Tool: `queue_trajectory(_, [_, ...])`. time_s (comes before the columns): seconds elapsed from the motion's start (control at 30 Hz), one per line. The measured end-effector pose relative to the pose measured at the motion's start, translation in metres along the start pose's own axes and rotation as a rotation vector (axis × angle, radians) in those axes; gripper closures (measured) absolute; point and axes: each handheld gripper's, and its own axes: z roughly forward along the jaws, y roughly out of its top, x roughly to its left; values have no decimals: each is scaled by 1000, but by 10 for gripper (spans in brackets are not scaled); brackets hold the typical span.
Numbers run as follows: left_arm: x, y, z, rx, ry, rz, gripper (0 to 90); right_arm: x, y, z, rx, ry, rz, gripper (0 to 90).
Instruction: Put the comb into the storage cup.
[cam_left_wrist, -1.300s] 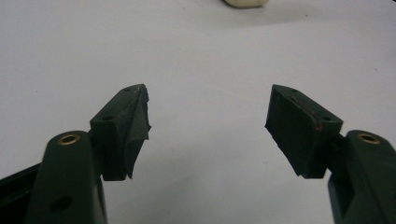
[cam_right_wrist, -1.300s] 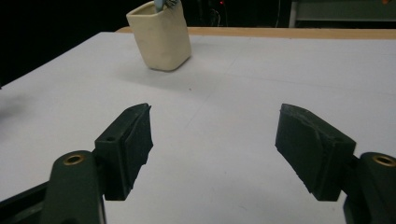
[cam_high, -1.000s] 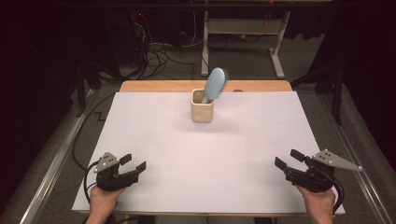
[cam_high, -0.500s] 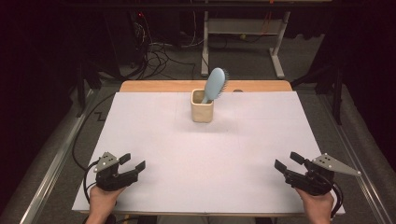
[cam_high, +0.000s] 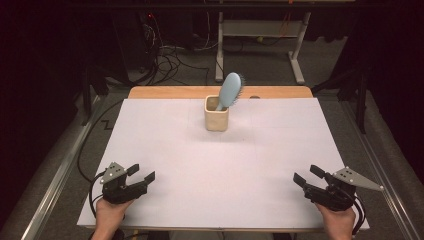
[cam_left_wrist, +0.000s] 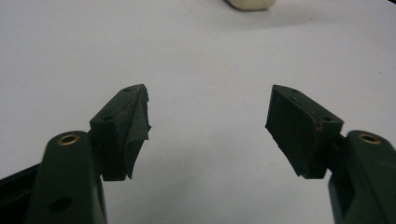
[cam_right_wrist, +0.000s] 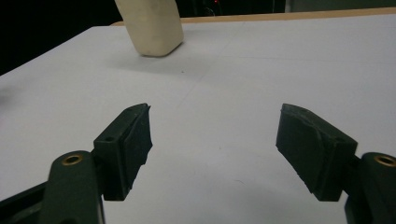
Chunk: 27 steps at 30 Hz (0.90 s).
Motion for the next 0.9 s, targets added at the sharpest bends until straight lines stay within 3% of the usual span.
queue_trajectory(0.4, [0,0,0,-2,-1,0,307,-1,-9,-2,-7,-9,9,278])
queue_trajectory(0.9, [0,0,0,3,0,2,307,-9,-16,4,33,-24,19,277])
